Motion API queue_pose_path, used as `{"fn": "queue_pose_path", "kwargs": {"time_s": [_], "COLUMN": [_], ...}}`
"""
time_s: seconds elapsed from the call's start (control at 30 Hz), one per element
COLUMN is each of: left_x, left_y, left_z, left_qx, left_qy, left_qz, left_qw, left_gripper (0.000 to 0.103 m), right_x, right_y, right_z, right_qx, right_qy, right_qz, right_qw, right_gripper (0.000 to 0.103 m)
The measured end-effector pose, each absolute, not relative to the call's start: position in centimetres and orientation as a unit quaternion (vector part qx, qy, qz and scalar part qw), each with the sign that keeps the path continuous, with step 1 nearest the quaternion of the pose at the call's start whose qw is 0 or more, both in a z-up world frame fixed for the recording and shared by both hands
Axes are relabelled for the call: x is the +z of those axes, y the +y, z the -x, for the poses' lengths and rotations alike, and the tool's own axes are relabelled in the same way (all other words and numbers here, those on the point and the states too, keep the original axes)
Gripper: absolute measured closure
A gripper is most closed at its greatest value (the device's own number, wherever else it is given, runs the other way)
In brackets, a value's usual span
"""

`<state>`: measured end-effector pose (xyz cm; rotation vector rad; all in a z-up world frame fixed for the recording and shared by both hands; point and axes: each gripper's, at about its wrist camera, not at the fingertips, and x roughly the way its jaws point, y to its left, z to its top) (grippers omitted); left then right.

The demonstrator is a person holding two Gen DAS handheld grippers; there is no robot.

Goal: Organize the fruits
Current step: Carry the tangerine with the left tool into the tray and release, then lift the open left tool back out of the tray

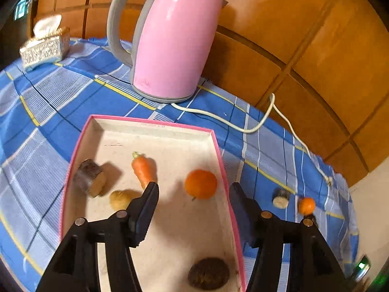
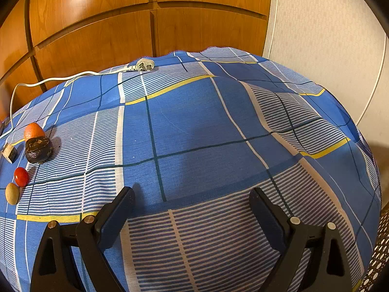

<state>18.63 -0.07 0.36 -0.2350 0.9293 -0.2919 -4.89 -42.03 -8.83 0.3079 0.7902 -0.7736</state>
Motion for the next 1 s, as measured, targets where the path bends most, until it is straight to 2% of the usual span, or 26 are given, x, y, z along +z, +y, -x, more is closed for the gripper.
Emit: {"fn": "queue_pose_path", "kwargs": {"time_s": [0.17, 0.4, 0.73, 1.0], "left_x": [0.7, 0.0, -2.3, -1.3], "left_y": [0.6, 2.9, 5.5, 5.2], "left_z": [-14.9, -9.9, -5.0, -2.0], "left_qx": [-0.126, -0.097, -0.041, -0.021], "left_qy": [0.426, 0.414, 0.429, 0.383], "left_qz": [0.080, 0.075, 0.081, 0.069], "left_qw": [0.892, 0.902, 0.899, 0.921], "left_gripper": [0.026, 0.024, 0.014, 0.012], "right_x": [-8.8, -8.9, -8.9, -8.9], "right_y": [-42.1, -42.1, -42.0, -42.0], "right_z": [4.9, 4.9, 4.9, 4.8], "right_qx": [-0.366, -0.366, -0.366, -0.366], "right_qy": [0.373, 0.374, 0.373, 0.374], "right_qz": [-0.146, -0.145, -0.145, -0.145], "right_qw": [0.840, 0.840, 0.840, 0.840], "right_gripper": [0.006, 0.006, 0.006, 0.006]}}
